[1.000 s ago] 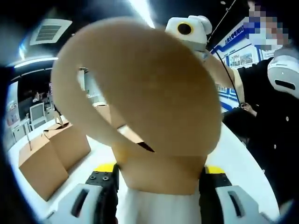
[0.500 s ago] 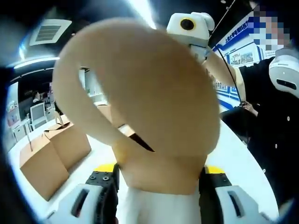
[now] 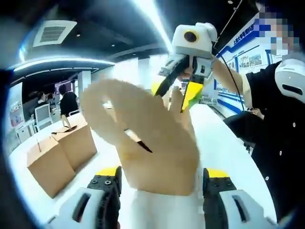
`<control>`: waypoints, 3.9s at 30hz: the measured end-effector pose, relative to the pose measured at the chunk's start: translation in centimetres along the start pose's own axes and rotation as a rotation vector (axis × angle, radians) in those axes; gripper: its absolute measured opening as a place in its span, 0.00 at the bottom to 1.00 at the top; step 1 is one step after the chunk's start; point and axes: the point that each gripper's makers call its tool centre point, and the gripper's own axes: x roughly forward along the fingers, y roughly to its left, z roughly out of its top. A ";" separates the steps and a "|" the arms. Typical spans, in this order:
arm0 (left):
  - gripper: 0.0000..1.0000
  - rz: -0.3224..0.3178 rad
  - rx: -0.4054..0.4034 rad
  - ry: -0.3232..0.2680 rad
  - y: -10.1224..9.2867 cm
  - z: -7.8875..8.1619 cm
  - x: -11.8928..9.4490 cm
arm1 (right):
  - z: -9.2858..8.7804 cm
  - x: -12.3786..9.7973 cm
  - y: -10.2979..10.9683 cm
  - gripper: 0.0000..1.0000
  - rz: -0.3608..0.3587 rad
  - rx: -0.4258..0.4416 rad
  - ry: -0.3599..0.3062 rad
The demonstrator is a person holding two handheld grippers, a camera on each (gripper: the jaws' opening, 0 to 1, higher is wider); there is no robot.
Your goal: Pick up one paper box from the group, open the paper box, and remove the item inside
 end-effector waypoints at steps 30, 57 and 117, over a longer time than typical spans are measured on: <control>0.37 0.282 0.185 0.260 -2.9 10.6 -4.4 | -0.6 -4.2 -2.5 0.23 -0.043 0.159 -0.107; 0.11 0.135 0.307 0.507 -1.4 7.1 1.6 | 0.2 1.3 -1.8 0.14 0.115 0.095 0.021; 0.04 0.158 0.376 0.450 -10.5 4.7 0.0 | -0.1 4.2 -9.9 0.04 -0.127 -0.015 0.143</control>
